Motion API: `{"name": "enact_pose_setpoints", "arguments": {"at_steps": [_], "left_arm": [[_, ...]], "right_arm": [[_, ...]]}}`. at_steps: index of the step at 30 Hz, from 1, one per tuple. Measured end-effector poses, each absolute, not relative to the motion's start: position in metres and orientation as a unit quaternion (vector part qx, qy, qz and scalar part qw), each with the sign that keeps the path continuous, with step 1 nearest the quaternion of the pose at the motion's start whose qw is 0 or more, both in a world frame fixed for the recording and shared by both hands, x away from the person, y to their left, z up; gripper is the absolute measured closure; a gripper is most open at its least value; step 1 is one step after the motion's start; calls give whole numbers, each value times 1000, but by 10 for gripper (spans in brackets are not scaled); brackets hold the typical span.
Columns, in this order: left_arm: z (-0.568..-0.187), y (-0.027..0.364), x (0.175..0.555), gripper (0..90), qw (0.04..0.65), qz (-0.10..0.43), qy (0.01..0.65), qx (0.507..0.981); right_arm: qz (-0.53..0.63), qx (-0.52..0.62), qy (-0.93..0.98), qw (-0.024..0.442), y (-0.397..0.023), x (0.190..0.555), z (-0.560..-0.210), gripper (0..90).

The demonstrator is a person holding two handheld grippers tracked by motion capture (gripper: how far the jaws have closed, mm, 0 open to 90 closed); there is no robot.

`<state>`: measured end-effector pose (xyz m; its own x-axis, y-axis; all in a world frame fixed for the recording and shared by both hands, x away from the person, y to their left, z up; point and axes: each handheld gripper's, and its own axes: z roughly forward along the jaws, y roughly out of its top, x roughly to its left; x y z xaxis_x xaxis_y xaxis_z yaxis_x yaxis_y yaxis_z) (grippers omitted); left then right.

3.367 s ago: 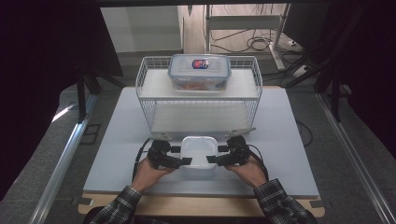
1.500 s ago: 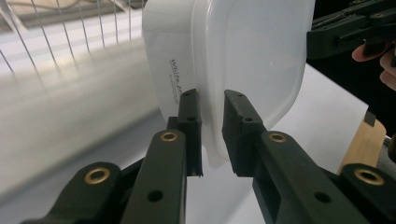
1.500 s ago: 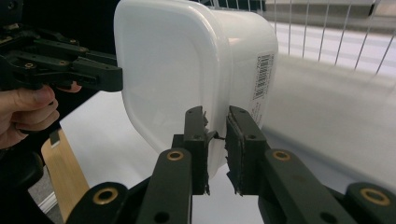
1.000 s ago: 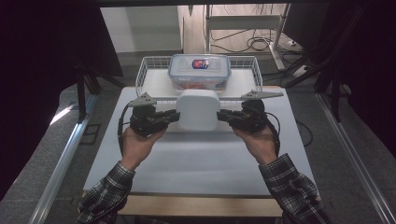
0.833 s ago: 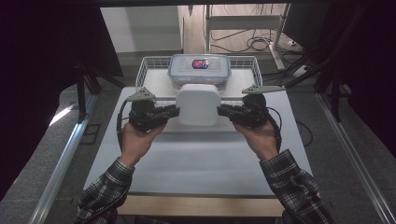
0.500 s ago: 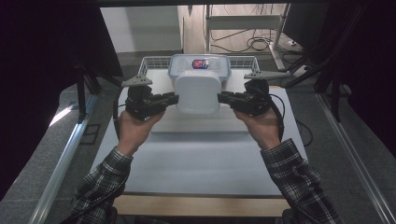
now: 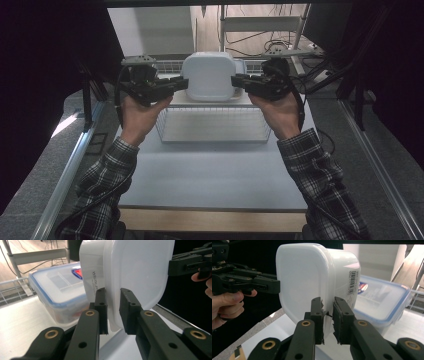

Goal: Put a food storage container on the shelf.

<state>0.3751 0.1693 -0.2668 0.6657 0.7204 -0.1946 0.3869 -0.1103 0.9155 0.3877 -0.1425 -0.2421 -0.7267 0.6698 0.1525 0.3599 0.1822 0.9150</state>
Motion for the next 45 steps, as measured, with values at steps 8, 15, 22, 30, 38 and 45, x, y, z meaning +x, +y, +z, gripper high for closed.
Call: {"name": "enact_pose_setpoints", "arguments": {"at_steps": [8, 15, 22, 30, 38, 45], "left_arm": [[-256, 168, 400, 773, 551, 150, 392, 721], [-259, 166, 419, 768, 549, 143, 408, 715], [-260, 163, 428, 759, 544, 138, 410, 719], [-258, 159, 434, 672, 549, 138, 407, 717], [-260, 155, 444, 597, 553, 136, 414, 710], [-260, 153, 450, 551, 550, 147, 420, 707]], "right_arm": [[544, 354, 747, 147, -140, 411, -230, 788], [541, 370, 742, 138, -140, 431, -234, 785], [543, 387, 735, 120, -143, 445, -239, 775], [549, 398, 726, 112, -142, 454, -242, 687], [541, 404, 726, 127, -136, 461, -245, 617], [543, 414, 719, 134, -134, 467, -246, 582]]}}
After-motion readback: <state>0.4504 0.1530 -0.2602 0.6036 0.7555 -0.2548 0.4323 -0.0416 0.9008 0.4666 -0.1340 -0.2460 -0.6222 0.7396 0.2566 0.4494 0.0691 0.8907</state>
